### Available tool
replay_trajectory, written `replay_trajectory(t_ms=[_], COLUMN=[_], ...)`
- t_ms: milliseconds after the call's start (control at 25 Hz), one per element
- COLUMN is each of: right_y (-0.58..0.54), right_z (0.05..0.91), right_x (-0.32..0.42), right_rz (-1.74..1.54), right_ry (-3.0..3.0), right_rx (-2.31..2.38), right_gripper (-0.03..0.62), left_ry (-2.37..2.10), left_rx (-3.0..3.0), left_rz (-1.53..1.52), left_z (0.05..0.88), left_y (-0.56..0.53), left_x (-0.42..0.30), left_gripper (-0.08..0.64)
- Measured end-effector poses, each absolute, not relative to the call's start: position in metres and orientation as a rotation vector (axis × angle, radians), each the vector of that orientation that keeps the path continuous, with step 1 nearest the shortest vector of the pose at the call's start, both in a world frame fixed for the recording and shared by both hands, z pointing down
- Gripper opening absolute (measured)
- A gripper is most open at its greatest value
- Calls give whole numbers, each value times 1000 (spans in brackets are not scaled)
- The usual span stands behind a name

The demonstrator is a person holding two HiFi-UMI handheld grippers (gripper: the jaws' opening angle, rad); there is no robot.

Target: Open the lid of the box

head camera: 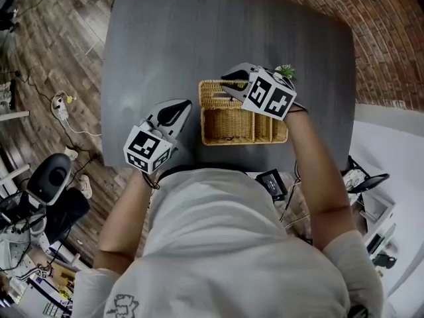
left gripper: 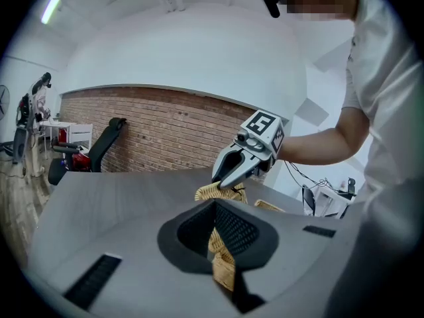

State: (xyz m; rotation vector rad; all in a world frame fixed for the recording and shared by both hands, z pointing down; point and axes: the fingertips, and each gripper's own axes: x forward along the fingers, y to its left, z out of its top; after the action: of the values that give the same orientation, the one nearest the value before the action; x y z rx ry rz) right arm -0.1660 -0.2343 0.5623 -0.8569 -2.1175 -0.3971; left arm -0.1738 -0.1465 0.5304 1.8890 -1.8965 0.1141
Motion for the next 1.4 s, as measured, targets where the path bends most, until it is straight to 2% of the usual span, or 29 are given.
replay_trajectory(t_ms=[440, 960, 1160, 1400], right_y=[-256, -274, -261, -261], right_z=[604, 613, 582, 580], right_x=[-196, -191, -173, -171], right_rz=[-316, -327, -344, -356], right_ry=[-2061, -2043, -2097, -2163], right_rx=[-867, -874, -812, -759], right_gripper=[66, 74, 126, 132], left_ry=[-1863, -1862, -1875, -1902], left_rx=[1866, 1848, 1876, 1888], left_rz=[88, 95, 96, 112], left_z=[552, 554, 530, 528], left_y=[-155, -169, -156, -156], left_x=[-190, -185, -166, -170], left_gripper=[11, 11, 11, 11])
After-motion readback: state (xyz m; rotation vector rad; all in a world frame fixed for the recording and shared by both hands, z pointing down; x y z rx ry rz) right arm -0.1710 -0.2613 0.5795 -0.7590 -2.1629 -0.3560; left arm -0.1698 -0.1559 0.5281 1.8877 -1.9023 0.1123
